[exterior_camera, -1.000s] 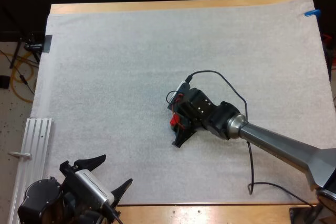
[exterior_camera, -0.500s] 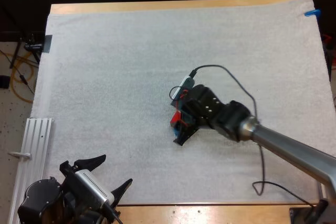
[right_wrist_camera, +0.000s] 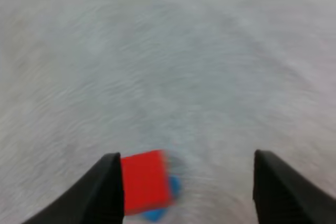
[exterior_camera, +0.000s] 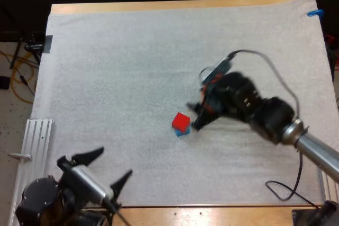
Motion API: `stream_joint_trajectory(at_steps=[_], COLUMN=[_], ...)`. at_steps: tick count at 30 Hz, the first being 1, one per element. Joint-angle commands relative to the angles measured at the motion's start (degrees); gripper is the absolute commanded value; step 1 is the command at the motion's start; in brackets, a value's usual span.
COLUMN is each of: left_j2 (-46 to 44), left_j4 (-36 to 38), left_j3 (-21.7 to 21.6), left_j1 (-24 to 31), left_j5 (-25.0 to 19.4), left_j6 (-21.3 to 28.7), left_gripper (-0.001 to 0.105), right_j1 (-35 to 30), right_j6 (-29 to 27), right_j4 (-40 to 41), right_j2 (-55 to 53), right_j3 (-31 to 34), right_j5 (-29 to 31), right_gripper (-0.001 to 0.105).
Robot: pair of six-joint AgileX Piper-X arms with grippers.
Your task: Stack red cube on blue cube
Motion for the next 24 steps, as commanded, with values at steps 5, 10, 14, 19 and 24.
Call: stream_joint_trajectory(at_steps=[5, 10, 14, 19, 24], left_j2=[6.56, 12.85, 17.29, 20.93, 22.06], left_j4=[-8.41, -14.62, -19.62, -23.68, -25.30], left_j3=[-0.37, -0.37, -0.37, -0.56, -2.07], left_j1=[0.06, 0.06, 0.06, 0.86, 7.01], left_j5=[-4.07, -7.40, -8.56, -11.12, -11.12], left_j6=[-2.50, -2.50, -2.60, -4.20, -5.38], left_gripper=[0.076, 0.076, 0.076, 0.076, 0.076], right_j1=[-10.36, -18.88, -27.12, -36.49, -43.94], right_j6=[1.80, 1.80, 1.80, 1.52, -3.89], right_j4=[-1.35, -1.34, -0.55, 0.06, 6.50], right_j2=[-1.81, -5.01, -10.37, -19.00, -30.27], right_j3=[-0.45, -0.14, 2.06, 7.04, 11.71], right_j5=[-0.24, -0.49, -2.44, -5.24, -6.53], right_gripper=[0.053, 0.053, 0.053, 0.053, 0.053])
